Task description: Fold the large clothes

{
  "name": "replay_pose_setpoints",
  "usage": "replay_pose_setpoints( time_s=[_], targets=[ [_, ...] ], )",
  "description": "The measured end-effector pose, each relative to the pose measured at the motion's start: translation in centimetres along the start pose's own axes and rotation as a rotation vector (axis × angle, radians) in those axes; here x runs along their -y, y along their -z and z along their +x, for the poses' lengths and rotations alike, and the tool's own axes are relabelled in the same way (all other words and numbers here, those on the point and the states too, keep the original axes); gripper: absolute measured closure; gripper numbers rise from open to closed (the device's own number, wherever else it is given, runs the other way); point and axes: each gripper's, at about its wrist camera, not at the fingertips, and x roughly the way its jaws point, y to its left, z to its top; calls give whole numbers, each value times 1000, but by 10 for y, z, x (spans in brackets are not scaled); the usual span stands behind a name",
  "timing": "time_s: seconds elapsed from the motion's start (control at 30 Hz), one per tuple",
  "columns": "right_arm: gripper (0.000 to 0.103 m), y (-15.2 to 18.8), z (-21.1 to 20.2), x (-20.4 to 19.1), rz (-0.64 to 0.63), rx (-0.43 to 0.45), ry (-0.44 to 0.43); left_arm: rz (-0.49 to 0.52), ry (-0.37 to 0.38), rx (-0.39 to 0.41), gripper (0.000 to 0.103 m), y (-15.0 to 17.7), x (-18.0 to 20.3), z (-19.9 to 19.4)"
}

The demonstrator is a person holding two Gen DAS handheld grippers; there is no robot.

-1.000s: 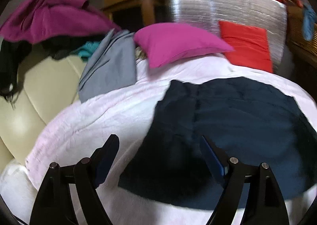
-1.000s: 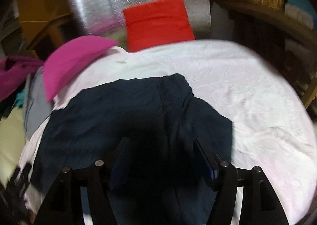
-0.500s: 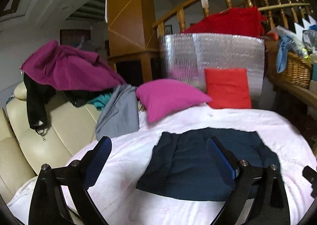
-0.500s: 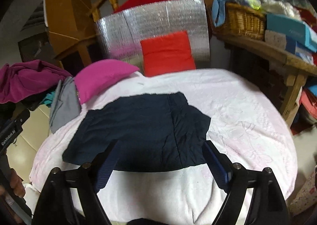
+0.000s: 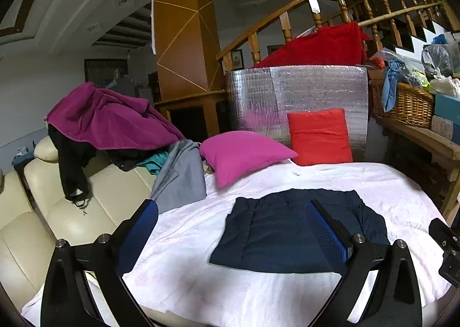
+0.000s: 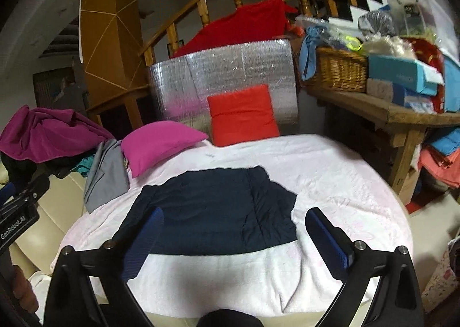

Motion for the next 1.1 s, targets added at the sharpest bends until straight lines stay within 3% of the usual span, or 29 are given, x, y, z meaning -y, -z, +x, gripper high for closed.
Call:
replay_pose_setpoints(
  time_s=[0.53, 1.1],
  targets=[
    [2, -4, -36, 5, 37, 47, 3, -3, -5, 43, 2, -12, -3, -25],
    [2, 2, -31, 13, 55, 25, 1, 20, -12, 50, 2, -12, 1, -35]
  ],
)
